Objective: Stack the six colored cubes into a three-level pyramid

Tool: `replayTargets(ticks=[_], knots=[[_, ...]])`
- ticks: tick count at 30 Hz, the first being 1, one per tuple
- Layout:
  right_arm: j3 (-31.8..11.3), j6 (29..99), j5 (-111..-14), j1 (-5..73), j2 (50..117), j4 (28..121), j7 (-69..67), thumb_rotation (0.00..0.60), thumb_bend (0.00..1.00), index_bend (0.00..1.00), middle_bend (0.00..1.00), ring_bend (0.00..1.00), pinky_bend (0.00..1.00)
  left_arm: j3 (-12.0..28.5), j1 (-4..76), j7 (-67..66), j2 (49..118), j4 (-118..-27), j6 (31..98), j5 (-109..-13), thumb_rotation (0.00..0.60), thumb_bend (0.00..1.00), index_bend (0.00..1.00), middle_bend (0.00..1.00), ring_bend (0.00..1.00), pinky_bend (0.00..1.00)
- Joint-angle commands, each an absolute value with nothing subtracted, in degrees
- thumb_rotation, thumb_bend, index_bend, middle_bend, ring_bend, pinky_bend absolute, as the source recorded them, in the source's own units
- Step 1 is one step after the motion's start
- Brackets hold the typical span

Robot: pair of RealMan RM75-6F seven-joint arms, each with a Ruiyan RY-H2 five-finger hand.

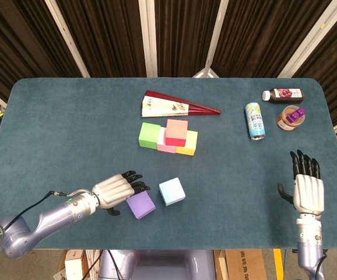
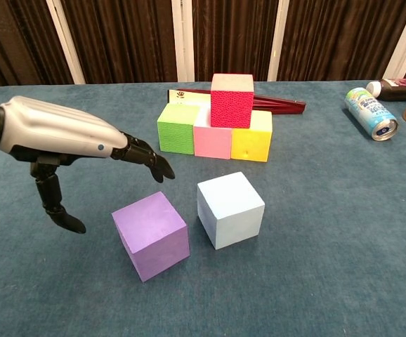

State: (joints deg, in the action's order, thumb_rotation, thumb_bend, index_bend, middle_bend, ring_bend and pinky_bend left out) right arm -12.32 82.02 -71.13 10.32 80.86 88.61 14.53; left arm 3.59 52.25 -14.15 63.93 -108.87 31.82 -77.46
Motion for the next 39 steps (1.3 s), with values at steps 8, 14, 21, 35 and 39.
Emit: replayTargets(ticks=[8, 14, 21, 35, 39], knots=[[-12.38, 81.58, -70.28, 10.17, 80.33, 89.27, 13.59, 0.6, 0.33, 0.0, 0.04, 0.0, 0.0, 2.18, 52.37, -15.25, 67.41, -106.9, 33.43, -77.97, 0.6, 0.27, 0.14, 0.14, 0.0, 0.0], [-12.43, 81.37, -69.77, 10.12, 80.16, 89.55, 13.15, 0.6, 0.33, 0.0, 0.04, 0.0, 0.0, 1.73, 52.81, -16.01, 68.8, -105.93, 33.76, -77.54, 0.6, 0.31, 0.16, 0.15, 0.0, 0.0], [-12.69, 80.96, -68.99, 10.21, 80.07, 89.7, 12.69, 0.6, 0.34, 0.0, 0.04, 0.0, 0.0, 1.61, 53.61, -16.67, 70.42, -105.06, 33.78, -76.89, 0.6, 0.31, 0.16, 0.15, 0.0, 0.0], [-12.84, 80.05, -68.02, 10.47, 80.06, 89.71, 11.67, 0.6, 0.33, 0.0, 0.04, 0.0, 0.0, 1.15, 55.78, -20.36, 72.18, -104.1, 33.33, -74.03, 0.6, 0.31, 0.17, 0.16, 0.0, 0.0], [-12.88, 80.05, -67.91, 10.49, 80.09, 89.63, 11.42, 0.6, 0.34, 0.0, 0.04, 0.0, 0.0, 0.58, 56.29, -22.63, 72.43, -104.14, 33.72, -72.81, 0.6, 0.33, 0.18, 0.17, 0.0, 0.0]])
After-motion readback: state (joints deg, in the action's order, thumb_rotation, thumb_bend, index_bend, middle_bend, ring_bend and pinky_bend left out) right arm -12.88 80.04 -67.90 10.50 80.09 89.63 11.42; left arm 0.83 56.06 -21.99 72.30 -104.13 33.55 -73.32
